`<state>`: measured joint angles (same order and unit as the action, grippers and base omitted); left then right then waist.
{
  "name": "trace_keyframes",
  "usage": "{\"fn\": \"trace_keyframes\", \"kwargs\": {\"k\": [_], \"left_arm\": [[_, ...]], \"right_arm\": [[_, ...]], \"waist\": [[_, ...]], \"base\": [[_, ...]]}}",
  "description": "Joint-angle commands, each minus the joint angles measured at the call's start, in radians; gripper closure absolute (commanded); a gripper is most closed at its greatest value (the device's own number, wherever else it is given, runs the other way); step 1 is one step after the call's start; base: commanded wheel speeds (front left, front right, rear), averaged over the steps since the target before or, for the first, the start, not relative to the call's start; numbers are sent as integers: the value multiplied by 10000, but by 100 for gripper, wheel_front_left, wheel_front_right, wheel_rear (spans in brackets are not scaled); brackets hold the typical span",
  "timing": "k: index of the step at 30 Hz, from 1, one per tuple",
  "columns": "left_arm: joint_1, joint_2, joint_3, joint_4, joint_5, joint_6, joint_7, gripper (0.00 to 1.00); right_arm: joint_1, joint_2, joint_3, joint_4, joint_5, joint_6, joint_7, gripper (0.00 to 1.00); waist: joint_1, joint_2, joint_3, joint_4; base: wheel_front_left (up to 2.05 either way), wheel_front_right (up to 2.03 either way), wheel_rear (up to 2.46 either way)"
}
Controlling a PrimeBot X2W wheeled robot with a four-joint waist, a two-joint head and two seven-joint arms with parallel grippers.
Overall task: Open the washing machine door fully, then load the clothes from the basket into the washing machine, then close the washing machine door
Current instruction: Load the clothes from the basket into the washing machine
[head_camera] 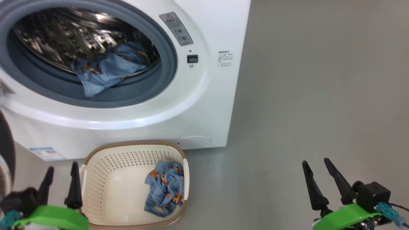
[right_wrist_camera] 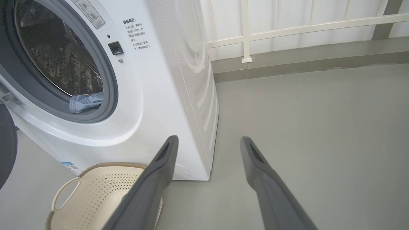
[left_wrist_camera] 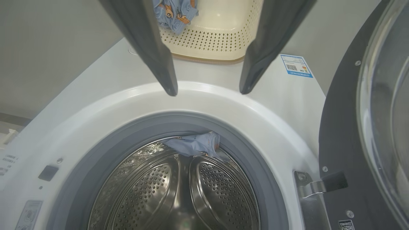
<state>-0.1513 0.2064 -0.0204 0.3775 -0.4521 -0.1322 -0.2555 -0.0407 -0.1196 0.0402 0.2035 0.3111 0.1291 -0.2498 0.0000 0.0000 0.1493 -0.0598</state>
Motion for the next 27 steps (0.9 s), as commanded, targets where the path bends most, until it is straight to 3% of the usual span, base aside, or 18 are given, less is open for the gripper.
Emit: {"fn": "trace_keyframes", "kwargs": {"k": [1, 27], "left_arm": [[-32, 248, 400, -292, 98, 15, -63, 0], [2316, -318, 1273, -2058, 670, 15, -63, 0]], "right_arm": [[35, -123, 167, -212, 75, 16, -120, 0], [973, -401, -185, -338, 191, 16, -120, 0]], "waist": [[0, 0, -232, 155], [0, 0, -994, 413]], "base": [[0, 0, 0], [0, 0, 0]]}}
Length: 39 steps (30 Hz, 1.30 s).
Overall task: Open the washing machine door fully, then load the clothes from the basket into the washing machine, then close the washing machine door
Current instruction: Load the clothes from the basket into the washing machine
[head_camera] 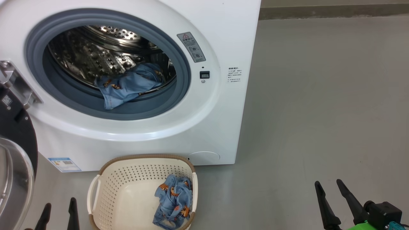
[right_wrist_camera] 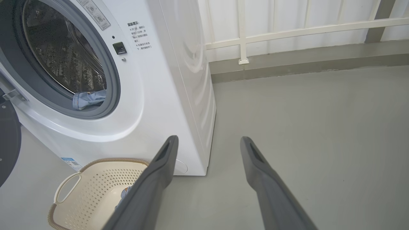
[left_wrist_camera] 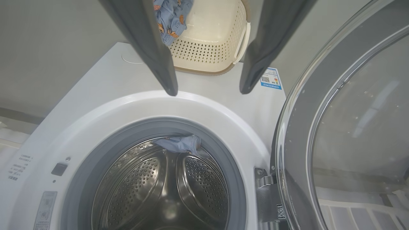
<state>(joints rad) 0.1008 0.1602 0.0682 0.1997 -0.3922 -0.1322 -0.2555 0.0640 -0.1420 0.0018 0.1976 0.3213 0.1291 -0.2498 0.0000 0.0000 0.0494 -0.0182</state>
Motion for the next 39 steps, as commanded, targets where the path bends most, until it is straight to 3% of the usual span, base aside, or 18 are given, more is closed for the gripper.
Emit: {"fn": "trace_keyframes", "kwargs": {"k": [1, 24, 39], "left_arm": [[-212, 142, 387, -296, 72, 15, -63, 0], [-638, 208, 218, -275, -75, 15, -63, 0], [-1900, 606, -982, 959, -934, 15, -63, 0]], "right_arm": [[-85, -180, 199, -285, 85, 16, -120, 0], [-475, 60, 132, -429, -40, 16, -120, 0], [-1134, 413, 46, -727, -268, 16, -120, 0]], "waist": [[0, 0, 15, -4], [0, 0, 601, -74], [0, 0, 1900, -230]], "base": [[0, 0, 0], [0, 0, 0], [0, 0, 0]]}}
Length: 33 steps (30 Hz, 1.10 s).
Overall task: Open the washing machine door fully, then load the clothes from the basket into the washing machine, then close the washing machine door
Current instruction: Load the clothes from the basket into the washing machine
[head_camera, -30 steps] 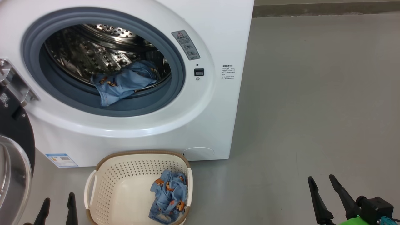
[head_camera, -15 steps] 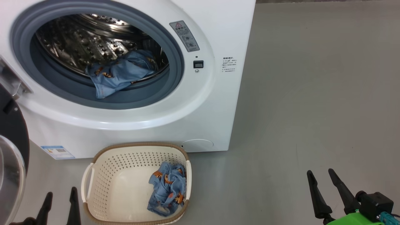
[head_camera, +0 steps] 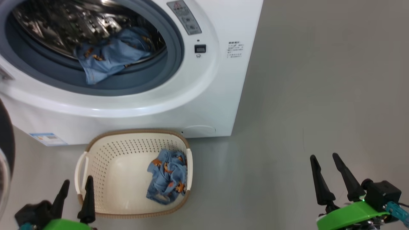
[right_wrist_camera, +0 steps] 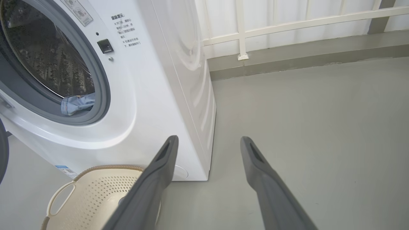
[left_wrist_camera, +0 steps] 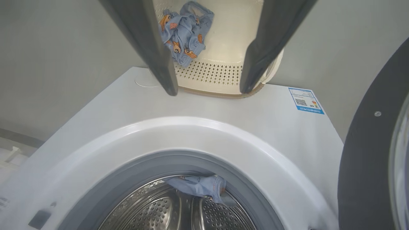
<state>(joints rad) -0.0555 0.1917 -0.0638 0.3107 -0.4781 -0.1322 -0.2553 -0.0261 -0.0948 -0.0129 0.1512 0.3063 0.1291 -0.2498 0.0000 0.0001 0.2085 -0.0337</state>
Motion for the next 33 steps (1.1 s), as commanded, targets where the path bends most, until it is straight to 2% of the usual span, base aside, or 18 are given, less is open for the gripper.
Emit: {"fn": "trace_keyframes", "kwargs": {"k": [1, 20, 33], "left_arm": [[-466, 340, 224, -19, -139, 15, -65, 0], [-3349, 1427, -2627, 2489, -1594, 15, -65, 0], [-5461, 2255, -5156, 3823, -3042, 15, -65, 0]], "right_arm": [[-301, -28, 206, -274, -140, 16, -120, 0], [-1640, 340, 535, -719, -532, 16, -120, 0], [-2662, 439, 765, -1014, -635, 16, -120, 0]], "waist": [[0, -1, 413, -109], [0, -1, 2640, -727], [0, -1, 4392, -1308]], "base": [[0, 0, 0], [0, 0, 0], [0, 0, 0]]}}
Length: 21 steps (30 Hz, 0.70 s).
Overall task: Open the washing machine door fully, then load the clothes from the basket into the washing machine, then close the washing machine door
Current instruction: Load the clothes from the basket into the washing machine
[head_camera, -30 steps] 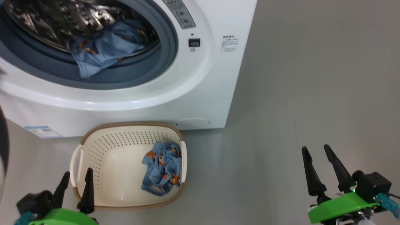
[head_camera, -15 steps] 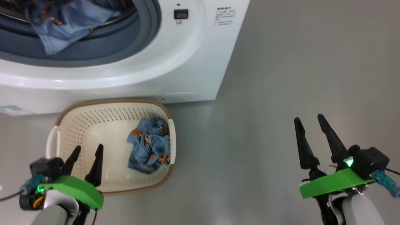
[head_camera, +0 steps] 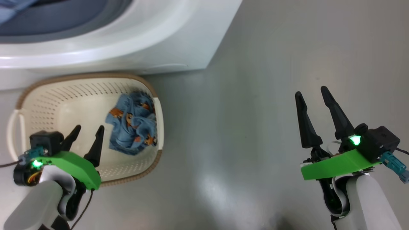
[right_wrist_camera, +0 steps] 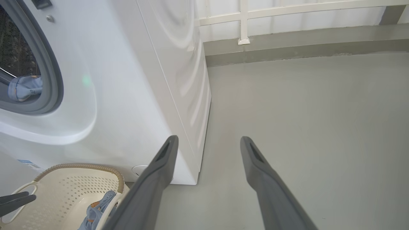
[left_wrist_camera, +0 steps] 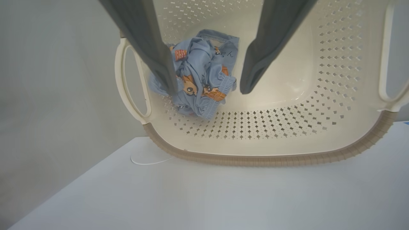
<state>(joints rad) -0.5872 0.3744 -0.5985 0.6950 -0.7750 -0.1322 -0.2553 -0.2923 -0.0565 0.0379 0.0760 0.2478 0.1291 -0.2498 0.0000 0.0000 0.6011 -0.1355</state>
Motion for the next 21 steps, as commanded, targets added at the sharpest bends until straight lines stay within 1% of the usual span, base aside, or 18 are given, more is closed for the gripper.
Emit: {"fn": "trace_keyframes", "kwargs": {"k": [1, 13, 21], "left_arm": [[-265, 479, -13, 38, -191, 15, -65, 0], [-1723, 1206, -2430, 644, -1603, 15, -65, 0], [-2567, 1513, -3935, 855, -2639, 15, -65, 0]], "right_arm": [[-38, 57, 280, -277, -2, 16, -120, 0], [-540, 61, 656, -492, 242, 16, -120, 0], [-680, 61, 757, -656, 235, 16, -120, 0]], "waist": [[0, 0, 556, -324], [0, 0, 1711, -726], [0, 0, 2253, -876]], "base": [[0, 0, 0], [0, 0, 0], [0, 0, 0]]}}
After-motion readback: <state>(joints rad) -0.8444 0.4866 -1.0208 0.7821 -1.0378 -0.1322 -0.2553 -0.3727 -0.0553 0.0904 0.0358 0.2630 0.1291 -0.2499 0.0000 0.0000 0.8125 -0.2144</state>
